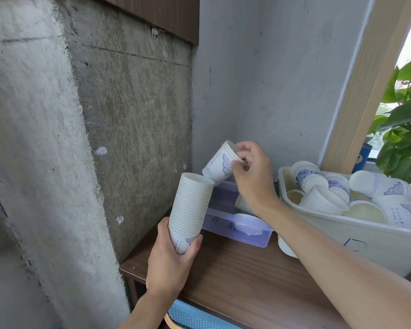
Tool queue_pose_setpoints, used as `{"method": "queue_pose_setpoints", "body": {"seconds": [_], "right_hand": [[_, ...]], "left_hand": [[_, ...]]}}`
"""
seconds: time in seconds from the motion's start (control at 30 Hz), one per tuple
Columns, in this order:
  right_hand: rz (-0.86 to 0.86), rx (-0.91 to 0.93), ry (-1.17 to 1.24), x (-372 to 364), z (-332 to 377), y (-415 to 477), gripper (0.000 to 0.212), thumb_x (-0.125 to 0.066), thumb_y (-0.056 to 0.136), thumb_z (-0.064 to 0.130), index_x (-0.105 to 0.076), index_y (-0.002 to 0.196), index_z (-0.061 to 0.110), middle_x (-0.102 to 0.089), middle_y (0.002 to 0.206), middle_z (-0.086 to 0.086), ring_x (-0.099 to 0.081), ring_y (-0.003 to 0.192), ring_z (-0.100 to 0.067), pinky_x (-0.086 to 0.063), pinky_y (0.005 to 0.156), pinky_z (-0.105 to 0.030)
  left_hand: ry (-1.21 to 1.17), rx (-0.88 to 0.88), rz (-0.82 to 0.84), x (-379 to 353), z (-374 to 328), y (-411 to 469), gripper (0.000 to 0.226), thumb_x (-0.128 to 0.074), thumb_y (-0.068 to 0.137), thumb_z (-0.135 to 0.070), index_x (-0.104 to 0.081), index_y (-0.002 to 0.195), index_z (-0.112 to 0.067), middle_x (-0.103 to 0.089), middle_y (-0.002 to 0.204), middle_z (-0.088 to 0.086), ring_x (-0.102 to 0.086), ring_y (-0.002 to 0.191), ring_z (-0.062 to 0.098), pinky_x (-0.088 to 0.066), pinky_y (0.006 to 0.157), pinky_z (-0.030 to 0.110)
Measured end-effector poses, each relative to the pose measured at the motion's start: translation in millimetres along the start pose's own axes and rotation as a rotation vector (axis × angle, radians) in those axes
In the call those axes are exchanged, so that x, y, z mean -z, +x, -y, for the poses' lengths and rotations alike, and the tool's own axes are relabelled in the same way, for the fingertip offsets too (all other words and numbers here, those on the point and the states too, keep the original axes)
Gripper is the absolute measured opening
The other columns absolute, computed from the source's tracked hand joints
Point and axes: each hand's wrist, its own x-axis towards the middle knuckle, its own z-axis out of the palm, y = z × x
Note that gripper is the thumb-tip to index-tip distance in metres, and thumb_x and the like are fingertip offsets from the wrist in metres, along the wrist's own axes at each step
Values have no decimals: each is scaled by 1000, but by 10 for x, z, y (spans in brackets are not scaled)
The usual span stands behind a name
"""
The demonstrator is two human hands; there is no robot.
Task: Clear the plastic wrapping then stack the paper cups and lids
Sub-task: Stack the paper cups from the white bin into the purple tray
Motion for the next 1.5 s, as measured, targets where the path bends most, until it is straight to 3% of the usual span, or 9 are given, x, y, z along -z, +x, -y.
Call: {"method": "queue_pose_setpoints", "body": {"seconds": [0.17,0.33,0.43,0.63,1.03,1.17,1.23,1.37,1.5], "right_hand": [[-20,73,50,41,210,6,32,-53,85,-8,-56,101,20,-67,90,4,-60,78,-6,-45,68,-14],[278,39,84,16,298,-46,29,-53,86,-9,-57,105,13,-72,91,-10,-64,83,-31,-51,73,-39],[276,59,76,45,282,-63,30,-51,87,-8,-59,102,17,-71,87,-17,-60,81,-42,-49,69,-45],[469,35,46,84,333,-50,25,-57,90,-3,-63,107,14,-70,91,6,-62,78,4,-48,75,-13],[526,-9,-2,0,172,-248,29,-54,95,8,-70,110,28,-69,109,4,-61,102,-14,-46,91,-27],[351,-61,45,45,84,-323,26,-59,93,10,-68,110,28,-60,113,5,-59,97,-5,-48,86,-19],[288,-117,-88,105,-67,-389,27,-61,91,14,-64,116,25,-61,108,6,-57,95,-1,-45,84,-19],[452,-207,-571,242,-426,-553,35,-65,86,26,-61,121,25,-65,106,10,-57,108,-14,-40,100,-37],[450,-228,-653,260,-486,-642,30,-61,89,14,-65,116,23,-64,105,9,-57,108,-16,-38,103,-39]], "left_hand": [[10,-7,6,5,-22,-15,51,-78,76,-44,-35,103,-47,-63,91,-16,-62,83,8,-53,73,39],[-15,-4,-22,10,-28,-18,51,-77,76,-44,-34,103,-47,-63,92,-17,-62,84,7,-53,74,41],[-14,-8,-21,15,-30,-19,52,-77,76,-44,-34,104,-47,-63,93,-18,-62,85,8,-54,74,42],[5,-27,10,16,-20,-16,51,-77,76,-45,-33,103,-48,-62,91,-18,-62,83,8,-55,74,42],[8,-61,17,13,6,-14,52,-77,77,-44,-33,106,-47,-61,95,-15,-61,85,9,-54,72,39],[-1,-60,18,15,13,-9,52,-76,78,-45,-34,108,-45,-61,95,-15,-61,84,7,-53,70,35],[-10,-55,2,16,14,-2,52,-76,78,-43,-34,108,-45,-61,96,-16,-61,84,5,-51,69,34],[-12,-58,-15,10,8,5,56,-76,79,-41,-30,110,-47,-60,99,-16,-60,87,2,-49,70,30],[-13,-60,-15,12,12,3,56,-76,79,-42,-30,112,-45,-59,100,-15,-61,88,4,-51,71,29]]}}
